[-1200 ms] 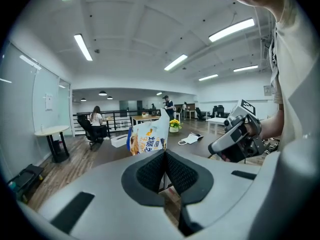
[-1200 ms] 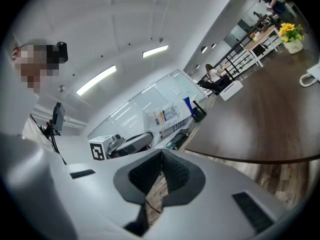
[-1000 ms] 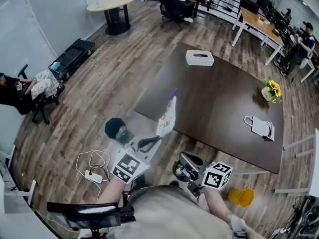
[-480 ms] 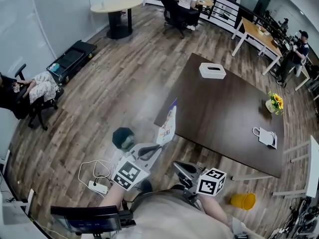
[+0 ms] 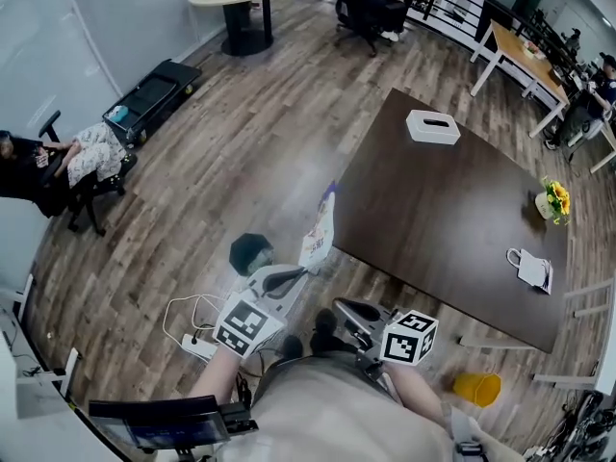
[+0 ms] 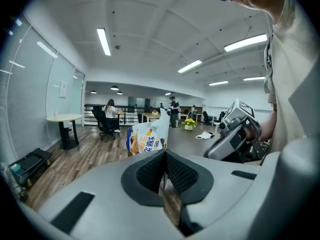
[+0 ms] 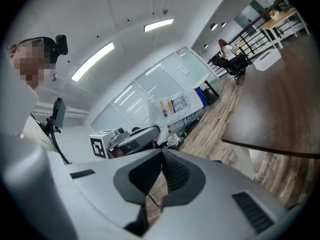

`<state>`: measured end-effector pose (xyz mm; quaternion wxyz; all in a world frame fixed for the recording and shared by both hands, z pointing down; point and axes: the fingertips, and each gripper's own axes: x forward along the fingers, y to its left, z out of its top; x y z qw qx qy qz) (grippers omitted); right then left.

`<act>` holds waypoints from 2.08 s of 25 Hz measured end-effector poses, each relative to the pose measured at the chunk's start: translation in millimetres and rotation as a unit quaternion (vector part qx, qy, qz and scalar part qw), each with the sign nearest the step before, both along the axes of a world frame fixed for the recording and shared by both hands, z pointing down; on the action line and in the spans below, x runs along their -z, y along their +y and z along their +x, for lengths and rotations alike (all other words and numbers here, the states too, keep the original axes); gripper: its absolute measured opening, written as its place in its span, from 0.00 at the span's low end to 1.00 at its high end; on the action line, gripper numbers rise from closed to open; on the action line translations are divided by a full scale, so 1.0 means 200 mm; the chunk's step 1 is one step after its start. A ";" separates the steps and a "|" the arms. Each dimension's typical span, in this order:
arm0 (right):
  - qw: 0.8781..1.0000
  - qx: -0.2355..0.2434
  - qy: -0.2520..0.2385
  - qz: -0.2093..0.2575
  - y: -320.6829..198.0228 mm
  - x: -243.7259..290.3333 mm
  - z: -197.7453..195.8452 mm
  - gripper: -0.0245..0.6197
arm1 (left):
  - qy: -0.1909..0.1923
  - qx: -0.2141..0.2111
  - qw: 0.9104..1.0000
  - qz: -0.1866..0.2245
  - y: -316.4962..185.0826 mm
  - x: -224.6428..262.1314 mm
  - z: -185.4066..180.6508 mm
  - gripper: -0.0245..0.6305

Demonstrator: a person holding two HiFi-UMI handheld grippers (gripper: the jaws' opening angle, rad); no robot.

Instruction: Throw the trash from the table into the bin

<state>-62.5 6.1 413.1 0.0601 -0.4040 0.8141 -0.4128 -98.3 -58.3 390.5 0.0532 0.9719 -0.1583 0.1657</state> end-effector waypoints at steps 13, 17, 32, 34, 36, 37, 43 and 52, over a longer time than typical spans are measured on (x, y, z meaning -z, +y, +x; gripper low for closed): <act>0.997 0.071 -0.020 0.024 -0.44 -0.02 0.40 0.06 | -0.078 0.109 0.991 -0.001 -0.45 -0.06 0.10 0.06; 0.996 0.081 -0.021 0.019 -0.51 -0.04 0.37 0.06 | -0.099 0.144 0.984 -0.018 -0.52 -0.20 -0.03 0.06; 0.991 0.113 0.024 -0.072 -0.87 -0.31 -0.36 0.06 | -0.176 0.160 0.960 -0.145 -0.95 -1.06 -0.86 0.06; 0.989 0.113 0.030 -0.088 -0.93 -0.37 -0.45 0.06 | -0.185 0.150 0.956 -0.172 -0.99 -1.21 -0.96 0.06; 0.988 0.113 0.038 -0.101 -0.99 -0.43 -0.53 0.06 | -0.194 0.137 0.952 -0.195 -1.03 -1.36 -1.02 0.06; 0.987 0.114 0.043 -0.106 -1.02 -0.46 -0.56 0.06 | -0.200 0.129 0.950 -0.203 -1.05 -1.44 -1.04 0.06; 0.982 0.120 0.044 -0.137 -1.14 -0.71 -0.72 0.06 | -0.239 0.091 0.935 -0.244 -1.15 -1.90 -1.11 0.06; 0.975 0.112 0.048 -0.186 -1.19 -1.14 -0.65 0.06 | -0.272 0.074 0.913 -0.296 -1.21 -2.52 -1.07 0.06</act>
